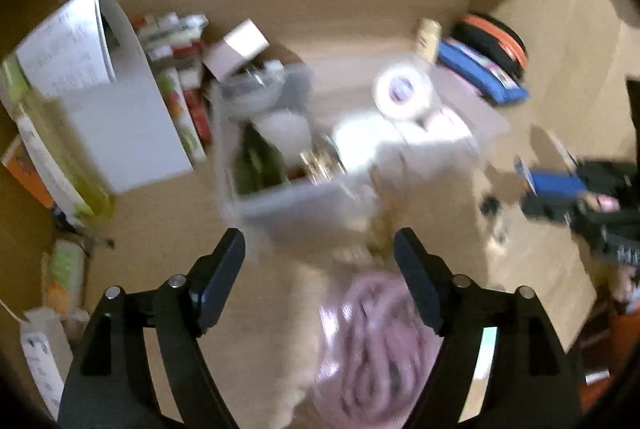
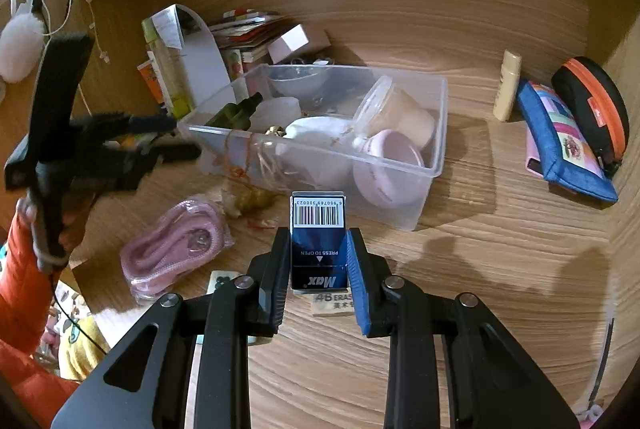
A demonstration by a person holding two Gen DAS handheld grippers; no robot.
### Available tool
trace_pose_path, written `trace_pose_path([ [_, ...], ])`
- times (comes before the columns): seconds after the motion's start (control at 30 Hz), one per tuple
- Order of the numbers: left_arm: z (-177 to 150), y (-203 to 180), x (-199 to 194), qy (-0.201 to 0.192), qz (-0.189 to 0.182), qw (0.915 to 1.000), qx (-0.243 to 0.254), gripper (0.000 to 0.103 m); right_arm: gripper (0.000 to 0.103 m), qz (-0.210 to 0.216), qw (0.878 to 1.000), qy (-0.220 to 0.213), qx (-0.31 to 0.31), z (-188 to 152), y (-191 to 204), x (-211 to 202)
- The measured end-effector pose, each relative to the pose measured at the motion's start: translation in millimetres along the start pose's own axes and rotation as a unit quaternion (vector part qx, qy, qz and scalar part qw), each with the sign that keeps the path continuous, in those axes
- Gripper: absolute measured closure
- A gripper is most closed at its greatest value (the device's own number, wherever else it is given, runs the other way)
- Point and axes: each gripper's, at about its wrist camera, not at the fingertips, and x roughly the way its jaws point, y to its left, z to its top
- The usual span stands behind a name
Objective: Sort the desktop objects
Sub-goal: 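Grasp the bagged pink rope with the left tool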
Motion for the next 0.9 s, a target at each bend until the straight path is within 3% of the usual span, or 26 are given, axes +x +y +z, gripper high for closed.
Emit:
trace_pose_path([
  [0.17, -29, -9, 9, 0.048, -0.022, 0.9986, 0.001, 0.026, 0.078, 0.008, 1.000, 0.003, -0.007, -4, 8, 0],
  [0.23, -39, -10, 12, 0.068, -0.048, 0.9965, -0.010, 0.026, 0.078, 0.010, 1.000, 0.005, -0.012, -6, 13, 0],
  [0.43, -53, -13, 2, 0.069, -0.072, 0.9948, -0.023, 0.012, 0.078, 0.020, 0.999, 0.013, -0.025, -12, 28, 2],
  [0.53, -56, -18, -2, 0.072, -0.088, 0.9932, -0.020, 0.011, 0.078, 0.025, 0.999, 0.018, -0.030, -16, 36, 4],
  [0.7, -59, -35, 15, 0.095, -0.046, 0.9942, 0.020, 0.010, 0.078, 0.032, 0.999, 0.023, -0.036, -23, 45, 5],
  [0.77, -58, -36, 23, 0.090, -0.019, 0.9955, 0.021, 0.004, 0.078, 0.035, 0.998, 0.025, -0.037, -24, 47, 6],
  [0.9, -49, -31, 33, 0.077, -0.009, 0.9970, -0.005, 0.003, 0.078, 0.038, 0.998, 0.029, -0.037, -27, 50, 8],
])
